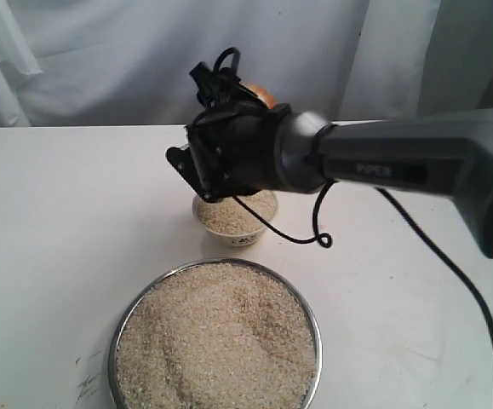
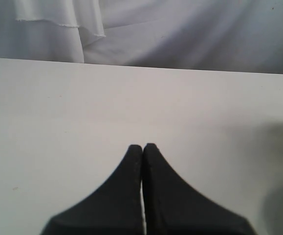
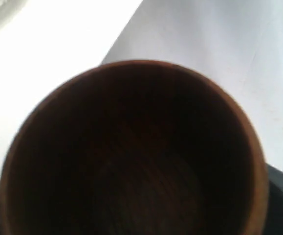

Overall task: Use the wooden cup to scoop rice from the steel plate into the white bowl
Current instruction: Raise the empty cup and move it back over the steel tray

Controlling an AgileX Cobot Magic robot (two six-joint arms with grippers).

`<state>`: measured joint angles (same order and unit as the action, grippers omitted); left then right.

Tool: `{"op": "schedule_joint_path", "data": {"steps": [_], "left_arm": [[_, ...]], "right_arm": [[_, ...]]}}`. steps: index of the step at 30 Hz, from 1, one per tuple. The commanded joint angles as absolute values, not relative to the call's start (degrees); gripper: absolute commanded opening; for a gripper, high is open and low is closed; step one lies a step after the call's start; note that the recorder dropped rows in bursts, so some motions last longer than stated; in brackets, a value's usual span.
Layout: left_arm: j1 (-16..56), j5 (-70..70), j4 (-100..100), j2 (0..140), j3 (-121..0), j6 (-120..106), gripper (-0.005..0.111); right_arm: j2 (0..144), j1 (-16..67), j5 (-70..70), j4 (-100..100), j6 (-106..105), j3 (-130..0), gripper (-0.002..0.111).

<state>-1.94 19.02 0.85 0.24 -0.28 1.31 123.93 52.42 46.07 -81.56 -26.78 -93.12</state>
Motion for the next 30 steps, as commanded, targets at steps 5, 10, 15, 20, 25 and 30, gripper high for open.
{"op": "schedule_joint_path", "data": {"steps": [5, 10, 15, 20, 25, 30], "left_arm": [[-2.04, 18.27, 0.81, 0.0, 0.0, 1.35, 0.0], [-2.04, 18.27, 0.81, 0.0, 0.0, 1.35, 0.0], [-2.04, 18.27, 0.81, 0.0, 0.0, 1.35, 0.0], [-2.04, 18.27, 0.81, 0.0, 0.0, 1.35, 0.0], [-2.04, 18.27, 0.81, 0.0, 0.0, 1.35, 0.0], [-2.04, 18.27, 0.81, 0.0, 0.0, 1.35, 0.0]], "right_arm": [[115.37, 45.64, 33.18, -53.12, -30.98, -93.66, 0.0], [112.82, 43.41, 31.76, -28.54, -44.31, -93.66, 0.0], [112.6, 43.84, 36.16, -18.41, -49.74, -93.56, 0.0], [112.57, 45.23, 43.61, -14.07, -51.93, -93.56, 0.0], [112.57, 47.76, 54.09, -15.26, -54.9, -93.56, 0.0], [112.8, 51.85, 65.33, -17.8, -57.28, -93.56, 0.0]]}}
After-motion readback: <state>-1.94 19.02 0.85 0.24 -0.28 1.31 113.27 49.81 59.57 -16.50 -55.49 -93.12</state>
